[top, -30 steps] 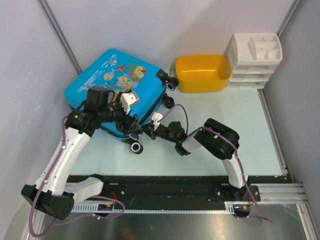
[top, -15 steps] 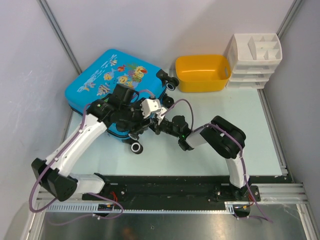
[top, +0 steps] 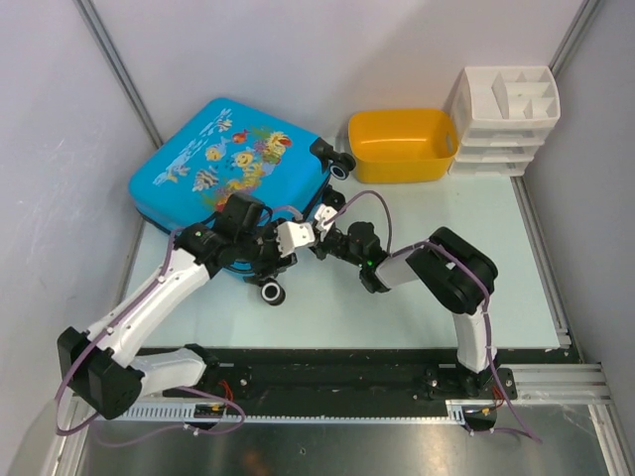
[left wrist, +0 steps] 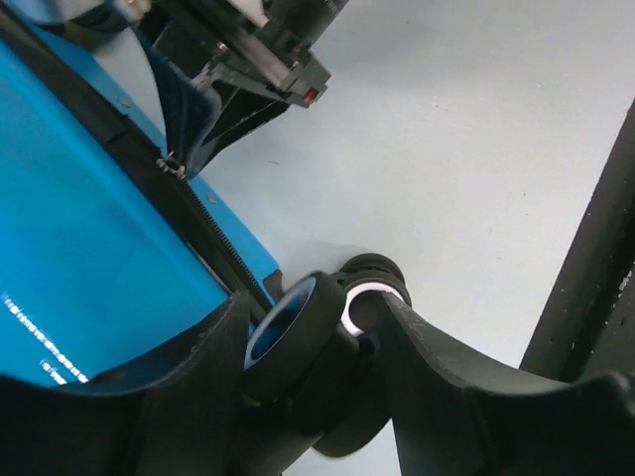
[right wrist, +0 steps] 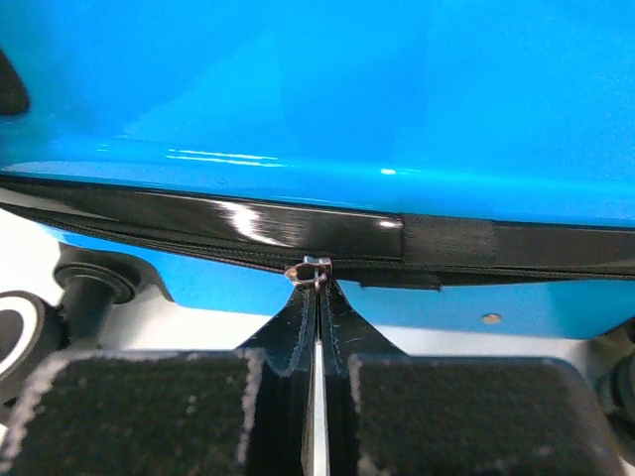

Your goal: Open, take out, and arrange the luggage

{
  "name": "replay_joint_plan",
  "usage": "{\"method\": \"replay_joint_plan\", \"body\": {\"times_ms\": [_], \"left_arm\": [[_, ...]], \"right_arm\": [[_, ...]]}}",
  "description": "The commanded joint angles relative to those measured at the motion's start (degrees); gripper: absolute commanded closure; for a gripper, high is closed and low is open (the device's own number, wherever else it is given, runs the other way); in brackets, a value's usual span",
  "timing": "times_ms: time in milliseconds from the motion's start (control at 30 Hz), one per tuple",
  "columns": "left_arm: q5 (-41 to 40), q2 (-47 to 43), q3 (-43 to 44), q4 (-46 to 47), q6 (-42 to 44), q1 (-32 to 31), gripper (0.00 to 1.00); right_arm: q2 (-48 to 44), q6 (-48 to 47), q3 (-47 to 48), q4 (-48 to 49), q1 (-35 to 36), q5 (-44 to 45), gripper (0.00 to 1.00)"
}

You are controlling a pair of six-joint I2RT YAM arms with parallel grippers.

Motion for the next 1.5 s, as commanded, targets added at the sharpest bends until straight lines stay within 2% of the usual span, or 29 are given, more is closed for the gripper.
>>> {"method": "replay_joint_plan", "body": {"times_ms": [0,200,533,900,1267,1467], "left_arm": [[-4.23,-1.17,-2.62,-9.55,3.00,4.42,0.45],[-7.65,-1.52,-2.71,-11.23,6.70,8.38,0.48],[-7.83,0.50,-2.54,-11.32,7.40,8.65,0.49],[-6.86,3.22,-1.39,-11.41,8.81,9.35,0.50],[-5.64,7.79,1.15,-11.32,11.62,12.69,0.52],[-5.28,8.15,0.72,-11.41,12.32,12.87,0.53]], "right_arm": [[-3.91,-6.72,-0.53,2.50,-6.84,8.37,1.00],[-3.73,-10.94,-0.44,2.41,-10.54,7.32,1.00],[0.22,-13.50,4.03,2.94,-18.27,2.23,1.00],[13.05,-11.83,21.16,7.40,-22.58,6.09,1.00],[25.62,-2.78,38.04,15.06,-26.28,-1.73,1.00],[30.28,3.72,47.44,13.93,-25.31,-5.60,1.00]]}}
